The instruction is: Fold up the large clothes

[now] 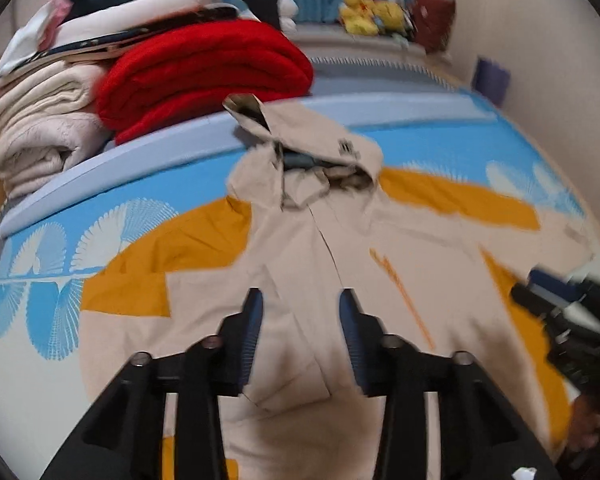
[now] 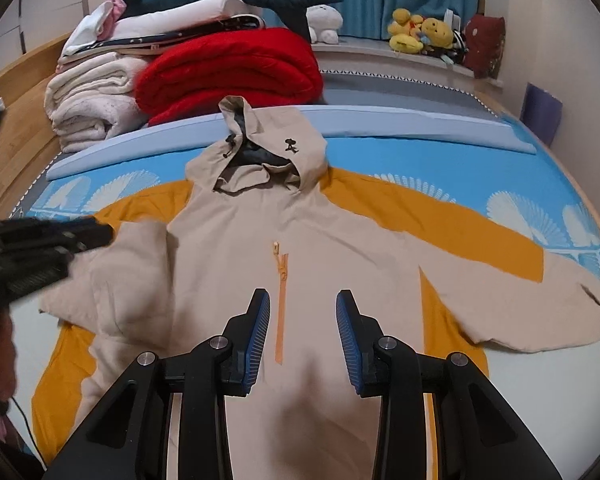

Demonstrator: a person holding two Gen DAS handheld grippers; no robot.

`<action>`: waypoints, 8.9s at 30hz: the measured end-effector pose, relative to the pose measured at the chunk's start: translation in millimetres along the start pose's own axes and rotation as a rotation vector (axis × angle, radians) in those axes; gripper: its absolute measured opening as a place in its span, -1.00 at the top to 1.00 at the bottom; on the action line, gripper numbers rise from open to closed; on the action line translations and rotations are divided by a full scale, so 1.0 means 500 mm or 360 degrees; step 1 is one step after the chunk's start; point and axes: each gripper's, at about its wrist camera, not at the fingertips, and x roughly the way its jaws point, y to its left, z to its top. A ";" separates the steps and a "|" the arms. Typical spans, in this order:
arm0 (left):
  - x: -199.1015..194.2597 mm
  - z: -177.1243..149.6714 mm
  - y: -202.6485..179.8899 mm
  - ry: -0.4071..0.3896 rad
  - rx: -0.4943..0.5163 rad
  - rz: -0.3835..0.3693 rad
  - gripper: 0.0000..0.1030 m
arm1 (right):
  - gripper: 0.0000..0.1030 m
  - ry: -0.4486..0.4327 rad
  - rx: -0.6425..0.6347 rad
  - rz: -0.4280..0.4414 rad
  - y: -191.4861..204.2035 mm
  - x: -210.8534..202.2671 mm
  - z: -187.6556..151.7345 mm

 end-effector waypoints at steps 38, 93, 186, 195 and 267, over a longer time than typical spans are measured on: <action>0.097 -0.020 0.058 0.0434 -0.0391 -0.0878 0.93 | 0.15 0.0137 -0.0529 0.0492 0.251 0.029 -0.055; 0.237 -0.161 0.275 0.0809 -0.0636 -0.0001 0.81 | 0.27 0.0515 0.1062 0.0045 -0.371 0.221 -0.066; 0.095 -0.048 -0.023 0.0282 -0.0138 0.0104 0.00 | 0.23 -0.0049 0.1926 -0.0359 -1.116 0.032 -0.348; 0.099 -0.050 -0.017 0.0289 -0.0157 0.0101 0.00 | 0.48 -0.0253 0.2152 -0.0296 -1.136 0.035 -0.369; 0.074 -0.067 -0.109 0.0454 -0.0110 -0.0681 0.14 | 0.80 0.0365 0.0717 0.1231 -0.019 0.163 0.039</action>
